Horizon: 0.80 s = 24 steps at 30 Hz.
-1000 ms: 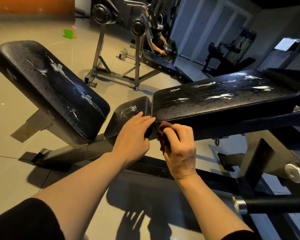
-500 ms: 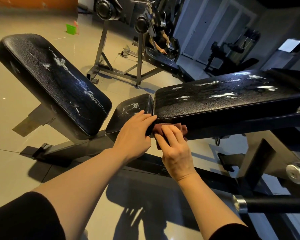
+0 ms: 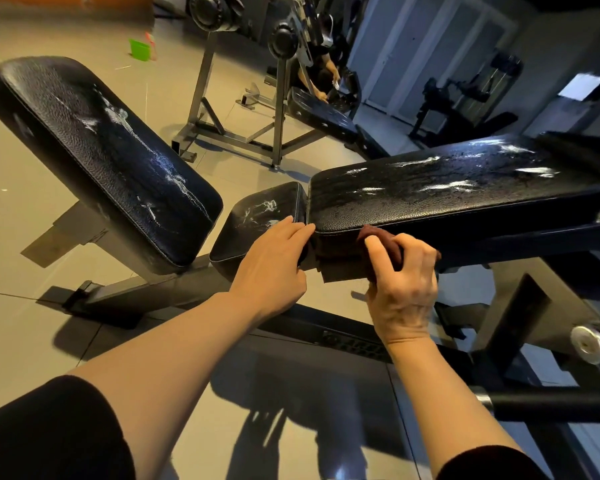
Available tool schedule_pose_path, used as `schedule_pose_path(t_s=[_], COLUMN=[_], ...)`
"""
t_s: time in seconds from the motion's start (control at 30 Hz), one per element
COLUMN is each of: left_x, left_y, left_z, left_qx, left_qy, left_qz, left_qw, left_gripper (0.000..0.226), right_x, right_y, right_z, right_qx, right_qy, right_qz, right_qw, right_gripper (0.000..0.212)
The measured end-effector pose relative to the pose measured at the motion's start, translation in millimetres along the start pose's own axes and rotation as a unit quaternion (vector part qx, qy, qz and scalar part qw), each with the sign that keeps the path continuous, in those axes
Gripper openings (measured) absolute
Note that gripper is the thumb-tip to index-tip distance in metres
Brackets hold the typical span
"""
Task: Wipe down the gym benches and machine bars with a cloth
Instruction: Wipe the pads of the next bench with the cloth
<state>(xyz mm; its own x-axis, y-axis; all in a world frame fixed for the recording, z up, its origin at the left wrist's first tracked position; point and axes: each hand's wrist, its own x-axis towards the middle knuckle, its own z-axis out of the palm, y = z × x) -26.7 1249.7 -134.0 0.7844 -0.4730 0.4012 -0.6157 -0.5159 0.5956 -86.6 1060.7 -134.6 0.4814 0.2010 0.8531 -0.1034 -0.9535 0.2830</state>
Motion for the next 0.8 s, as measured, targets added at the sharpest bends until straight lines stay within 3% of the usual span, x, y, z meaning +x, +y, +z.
schedule_pose_path(t_s=[0.27,0.47,0.57,0.7,0.8], left_x=[-5.2,-4.5,-3.4,-2.7,-2.4], left_y=[-2.1,-0.4,8.1,15.4,13.2], left_z=[-3.5,-0.1,6.3,14.1,14.6], left_qx=[0.007,-0.003,-0.013,-0.016,-0.012], left_qy=[-0.019,0.004,0.023,0.044,0.042], left_qz=[-0.007,0.001,0.014,0.018,0.018], left_qw=[1.000,1.000,1.000,0.999,0.999], left_gripper=[0.071,0.068,0.069,0.070,0.071], right_x=[-2.8,-7.4,-3.9,3.3,2.7], right_y=[-31.2,-27.1,-10.7,8.5,-2.0], right_z=[15.0,5.8,1.2,-7.0,-4.9], right_qx=[0.077,0.109,0.087,0.053,0.073], right_qy=[-0.076,-0.110,-0.071,0.025,0.036], right_qz=[0.032,-0.040,-0.024,0.104,0.125], right_qw=[0.994,0.987,0.993,0.993,0.989], right_gripper=[0.042,0.053,0.047,0.038,0.043])
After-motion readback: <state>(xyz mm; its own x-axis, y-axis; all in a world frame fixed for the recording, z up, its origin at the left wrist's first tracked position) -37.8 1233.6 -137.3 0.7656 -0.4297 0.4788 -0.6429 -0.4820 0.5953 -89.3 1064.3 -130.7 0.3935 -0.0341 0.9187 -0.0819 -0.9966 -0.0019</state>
